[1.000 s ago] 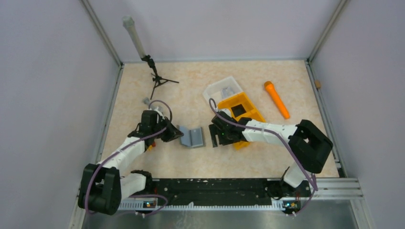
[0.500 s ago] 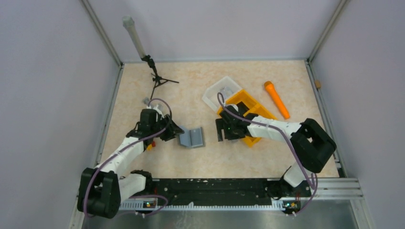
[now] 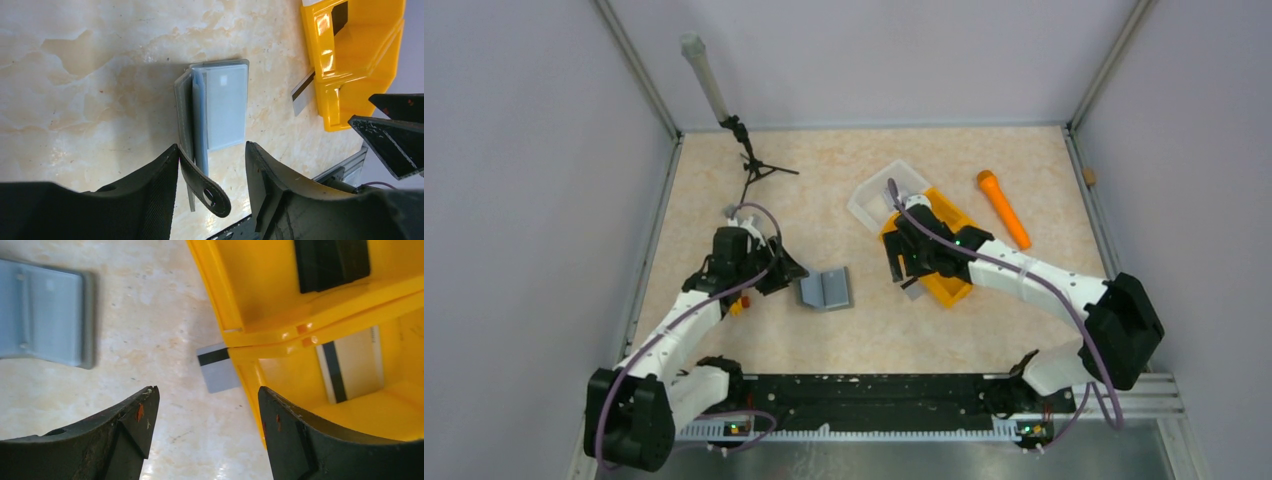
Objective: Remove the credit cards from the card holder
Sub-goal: Move the storage box to the center of the board.
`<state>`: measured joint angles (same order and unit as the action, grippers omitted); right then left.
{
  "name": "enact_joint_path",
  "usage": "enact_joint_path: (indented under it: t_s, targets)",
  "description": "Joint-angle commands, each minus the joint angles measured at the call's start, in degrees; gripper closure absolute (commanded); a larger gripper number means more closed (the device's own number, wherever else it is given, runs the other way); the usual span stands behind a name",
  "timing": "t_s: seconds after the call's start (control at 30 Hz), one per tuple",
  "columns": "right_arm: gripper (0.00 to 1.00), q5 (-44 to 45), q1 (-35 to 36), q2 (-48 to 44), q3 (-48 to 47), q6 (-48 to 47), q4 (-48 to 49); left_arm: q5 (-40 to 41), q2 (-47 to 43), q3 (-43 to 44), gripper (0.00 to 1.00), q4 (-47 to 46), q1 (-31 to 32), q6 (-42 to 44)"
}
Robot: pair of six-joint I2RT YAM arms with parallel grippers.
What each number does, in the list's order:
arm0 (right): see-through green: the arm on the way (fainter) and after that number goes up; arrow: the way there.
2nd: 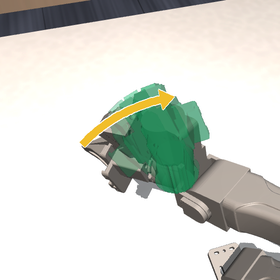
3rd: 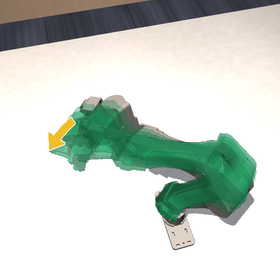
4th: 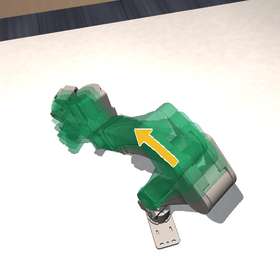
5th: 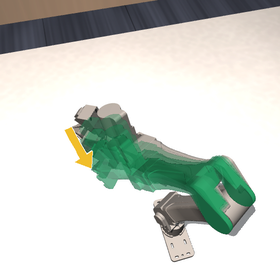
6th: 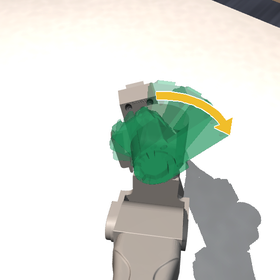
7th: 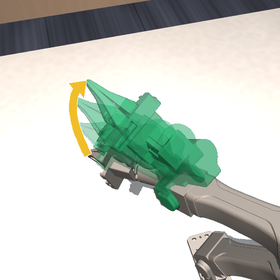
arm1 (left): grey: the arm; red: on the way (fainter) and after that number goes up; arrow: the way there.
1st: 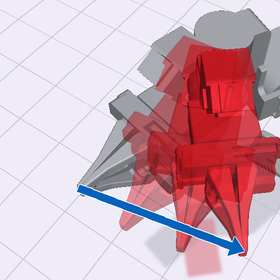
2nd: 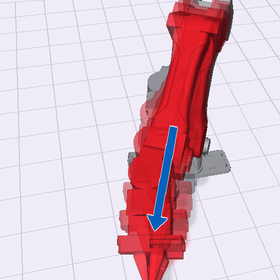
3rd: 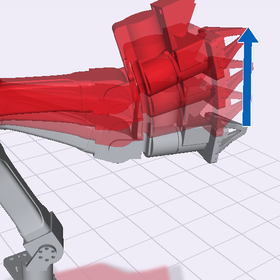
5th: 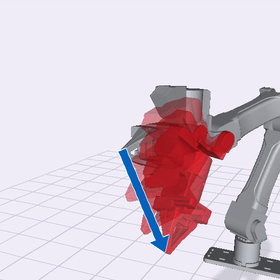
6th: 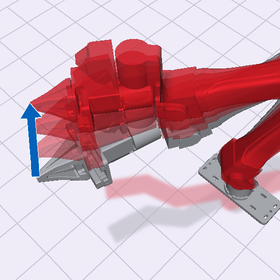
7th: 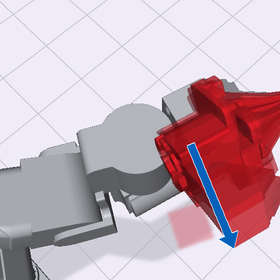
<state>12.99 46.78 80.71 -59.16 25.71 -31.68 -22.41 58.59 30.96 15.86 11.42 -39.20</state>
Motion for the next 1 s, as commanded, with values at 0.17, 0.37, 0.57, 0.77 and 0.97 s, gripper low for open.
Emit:
enact_joint_path:
  t_s: [0.17,0.37,0.57,0.77,0.97]
  targets:
    - [0.21,10.89,-0.11,5.12,0.62,-6.01,-4.55,0.45,-2.27,0.51,0.32,2.79,-0.08,3.52]
    - [0.22,6.63,-0.07,3.92,1.71,-4.75,-0.90,-0.33,0.10,-1.59,0.26,2.45,-0.08,4.22]
    - [0.23,5.29,-0.02,1.46,0.68,-3.20,-1.06,-0.95,2.64,-4.25,0.31,-0.87,-0.08,2.56]
    - [0.25,-4.10,1.90,0.00,-0.12,-1.46,3.41,-1.92,3.21,-6.97,0.72,-5.36,-0.17,1.18]
    - [0.27,-14.72,2.11,-0.06,4.11,6.14,16.64,-4.59,0.61,-11.48,1.00,-14.76,-0.17,-0.83]
